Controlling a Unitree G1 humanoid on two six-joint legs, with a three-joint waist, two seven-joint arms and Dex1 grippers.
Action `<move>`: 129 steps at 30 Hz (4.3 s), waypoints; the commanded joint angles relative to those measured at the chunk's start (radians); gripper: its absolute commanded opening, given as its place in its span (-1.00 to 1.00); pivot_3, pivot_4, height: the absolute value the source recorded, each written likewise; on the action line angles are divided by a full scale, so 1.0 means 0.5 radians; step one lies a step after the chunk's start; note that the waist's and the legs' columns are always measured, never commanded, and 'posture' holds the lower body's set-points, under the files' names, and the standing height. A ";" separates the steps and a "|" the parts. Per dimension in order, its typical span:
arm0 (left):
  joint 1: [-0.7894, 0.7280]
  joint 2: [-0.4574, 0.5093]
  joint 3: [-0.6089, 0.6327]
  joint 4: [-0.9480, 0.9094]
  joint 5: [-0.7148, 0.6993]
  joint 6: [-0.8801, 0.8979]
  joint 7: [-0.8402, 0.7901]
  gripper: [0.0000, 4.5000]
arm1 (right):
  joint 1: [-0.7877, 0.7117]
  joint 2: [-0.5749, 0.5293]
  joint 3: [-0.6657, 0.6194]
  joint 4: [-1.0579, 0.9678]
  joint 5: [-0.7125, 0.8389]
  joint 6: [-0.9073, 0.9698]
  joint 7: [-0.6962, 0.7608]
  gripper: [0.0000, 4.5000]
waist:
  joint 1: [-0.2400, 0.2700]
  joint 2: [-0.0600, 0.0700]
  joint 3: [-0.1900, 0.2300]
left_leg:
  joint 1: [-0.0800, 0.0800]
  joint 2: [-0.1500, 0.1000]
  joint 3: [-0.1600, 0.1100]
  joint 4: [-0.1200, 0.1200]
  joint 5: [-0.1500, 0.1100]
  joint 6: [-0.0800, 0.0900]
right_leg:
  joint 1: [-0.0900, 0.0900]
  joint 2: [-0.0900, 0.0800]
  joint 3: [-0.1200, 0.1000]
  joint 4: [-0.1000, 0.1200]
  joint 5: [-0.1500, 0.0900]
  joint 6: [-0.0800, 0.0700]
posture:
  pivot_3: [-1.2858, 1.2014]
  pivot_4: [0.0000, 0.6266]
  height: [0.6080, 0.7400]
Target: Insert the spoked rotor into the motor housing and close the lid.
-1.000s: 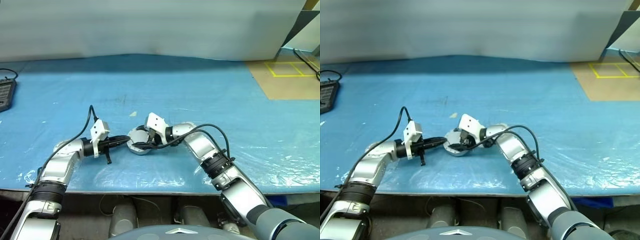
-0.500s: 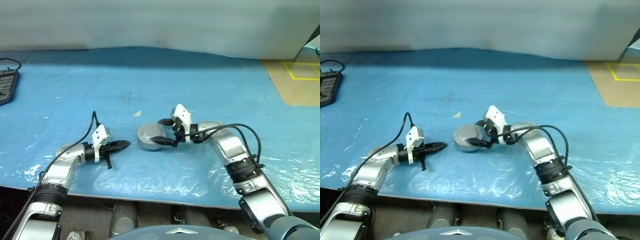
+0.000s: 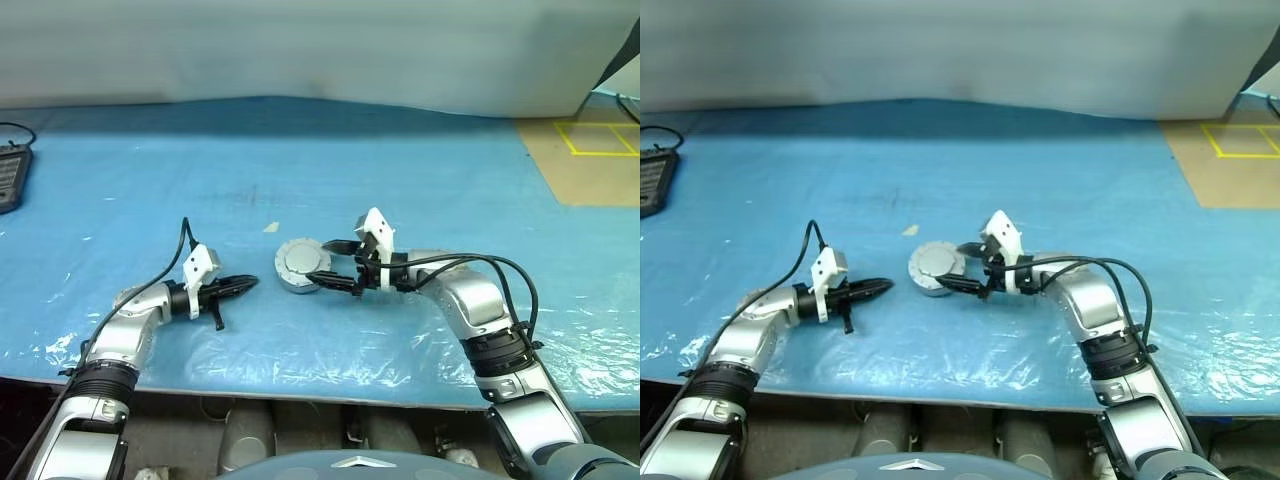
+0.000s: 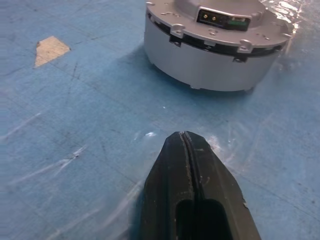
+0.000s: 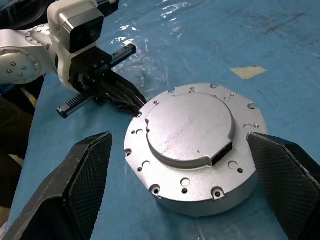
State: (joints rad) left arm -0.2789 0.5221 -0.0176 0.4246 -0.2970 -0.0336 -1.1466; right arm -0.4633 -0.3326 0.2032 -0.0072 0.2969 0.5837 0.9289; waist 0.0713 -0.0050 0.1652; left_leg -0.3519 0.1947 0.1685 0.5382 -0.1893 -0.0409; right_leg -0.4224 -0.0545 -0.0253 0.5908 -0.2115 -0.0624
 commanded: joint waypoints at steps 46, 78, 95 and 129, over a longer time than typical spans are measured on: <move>-0.080 -0.112 0.126 -0.259 -0.177 0.019 -0.003 -1.00 | -0.142 0.132 0.418 0.796 -0.671 -0.782 -0.092 0.32 | -0.012 -0.003 0.000 | 0.007 0.004 0.000 0.021 -0.001 0.002 | 0.005 0.000 0.002 0.030 -0.004 -0.006 | 0.03 -0.52 1.00; -0.254 -0.149 -0.120 0.052 0.133 -0.088 -0.071 -1.00 | -0.143 0.077 0.362 0.578 -0.534 -0.561 -0.005 0.32 | 0.002 -0.003 -0.001 | 0.033 -0.003 0.000 0.015 -0.005 0.007 | 0.032 -0.007 0.004 0.023 -0.014 0.011 | 0.03 -0.52 1.00; -0.293 -0.176 -0.113 0.110 0.122 -0.105 -0.077 -1.00 | -0.153 0.023 0.077 0.112 -0.221 -0.418 0.044 0.99 | 0.004 -0.003 -0.001 | 0.016 -0.004 -0.001 0.007 -0.004 0.007 | 0.015 -0.006 0.003 0.020 -0.013 0.001 | 0.03 -0.52 1.00; -0.345 -0.210 -0.097 0.336 0.147 -0.312 -0.097 -1.00 | -0.021 0.344 -0.620 0.412 0.681 1.025 -0.383 0.99 | 0.036 -0.003 -0.001 | 0.005 -0.005 -0.001 0.010 0.000 0.000 | 0.003 -0.006 0.001 0.025 -0.012 0.000 | 0.03 -0.52 1.00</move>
State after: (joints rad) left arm -0.4643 0.4171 -0.0529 0.5689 -0.2463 -0.1905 -1.1948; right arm -0.4732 -0.1597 -0.1041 0.1978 0.6193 1.0958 0.7397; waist 0.0895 -0.0067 0.1646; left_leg -0.3493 0.1925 0.1677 0.5432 -0.1893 -0.0411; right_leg -0.4211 -0.0576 -0.0247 0.6032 -0.2174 -0.0624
